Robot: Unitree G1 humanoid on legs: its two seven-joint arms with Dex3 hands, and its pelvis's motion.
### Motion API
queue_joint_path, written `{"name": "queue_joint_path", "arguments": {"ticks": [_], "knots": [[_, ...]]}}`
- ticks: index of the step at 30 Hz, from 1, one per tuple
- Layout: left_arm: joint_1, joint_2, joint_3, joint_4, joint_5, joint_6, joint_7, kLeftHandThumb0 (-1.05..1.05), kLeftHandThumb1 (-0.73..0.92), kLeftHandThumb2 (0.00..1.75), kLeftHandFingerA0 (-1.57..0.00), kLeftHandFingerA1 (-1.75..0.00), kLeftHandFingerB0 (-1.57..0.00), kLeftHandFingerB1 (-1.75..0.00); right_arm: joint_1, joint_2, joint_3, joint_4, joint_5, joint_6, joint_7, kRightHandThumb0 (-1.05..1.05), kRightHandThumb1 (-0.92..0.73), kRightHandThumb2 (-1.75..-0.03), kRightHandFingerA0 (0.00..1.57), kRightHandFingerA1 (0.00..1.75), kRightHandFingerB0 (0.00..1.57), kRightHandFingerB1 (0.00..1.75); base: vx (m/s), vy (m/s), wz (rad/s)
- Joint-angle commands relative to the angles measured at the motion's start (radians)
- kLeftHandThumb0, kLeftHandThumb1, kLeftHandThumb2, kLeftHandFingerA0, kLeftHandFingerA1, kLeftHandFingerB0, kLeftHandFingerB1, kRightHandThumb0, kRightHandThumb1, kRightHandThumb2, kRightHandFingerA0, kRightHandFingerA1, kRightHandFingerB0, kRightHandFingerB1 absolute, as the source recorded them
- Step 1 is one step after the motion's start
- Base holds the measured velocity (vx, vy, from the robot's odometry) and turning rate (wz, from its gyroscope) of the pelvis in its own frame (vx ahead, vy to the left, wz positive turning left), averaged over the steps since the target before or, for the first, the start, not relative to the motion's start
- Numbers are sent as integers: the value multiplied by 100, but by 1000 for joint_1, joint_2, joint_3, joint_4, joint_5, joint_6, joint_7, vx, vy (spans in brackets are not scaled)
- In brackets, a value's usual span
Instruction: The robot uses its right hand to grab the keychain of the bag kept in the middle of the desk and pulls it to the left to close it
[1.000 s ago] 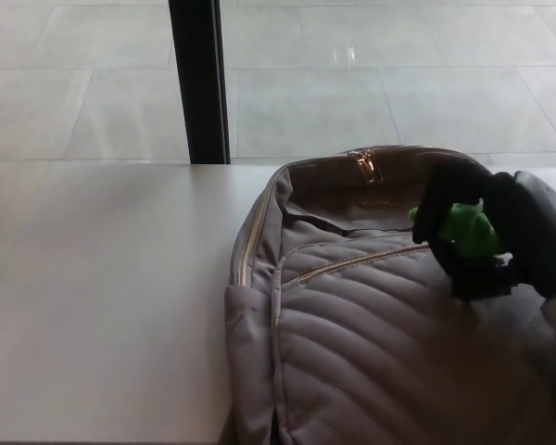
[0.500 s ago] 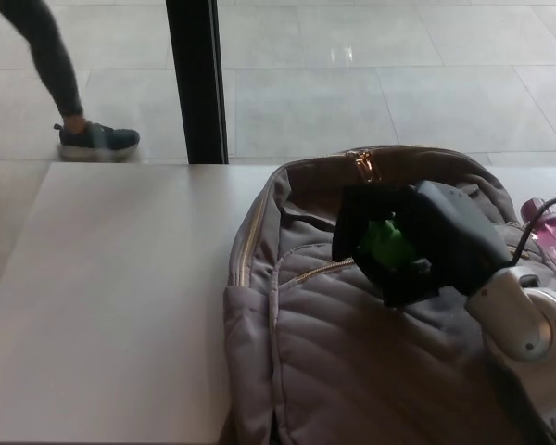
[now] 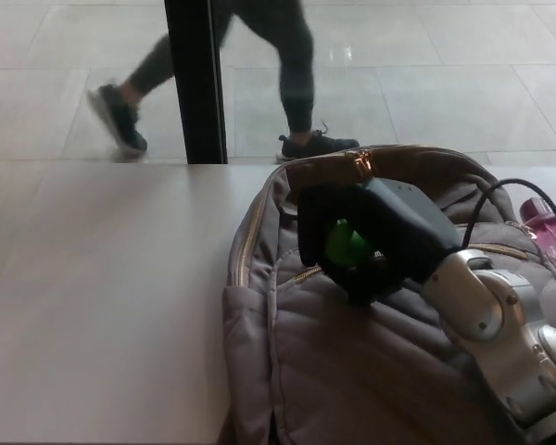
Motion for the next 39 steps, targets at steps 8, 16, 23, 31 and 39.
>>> {"name": "queue_joint_path", "arguments": {"ticks": [8,16,23,31,39], "knots": [[-24,15,-30,29,17,-10,24,-105,80,70,-89,-113,-65,-112,-28,182,87,78,-36,37,-34,-20,-57,-101,84,175,69,170,0,0,0],[-29,4,-14,28,-9,-5,-1,-105,78,73,-83,-115,-64,-114,-61,339,134,113,-82,130,-88,-17,-45,-124,92,175,71,175,0,0,0],[-38,6,-20,13,-6,29,3,-105,79,76,-75,-116,-58,-112,-153,433,138,253,-76,114,-119,-18,-47,-114,86,175,73,165,0,0,0],[-45,-6,-17,14,-12,30,-5,-105,80,70,-77,-113,-60,-108,-234,565,145,424,-42,122,-206,-18,-58,-89,85,175,75,147,0,0,1],[-52,-16,-20,5,-10,34,7,-105,82,70,-77,-117,-62,-116,-180,522,210,421,-56,111,-169,-16,-56,-104,82,175,70,161,0,0,0]]}}
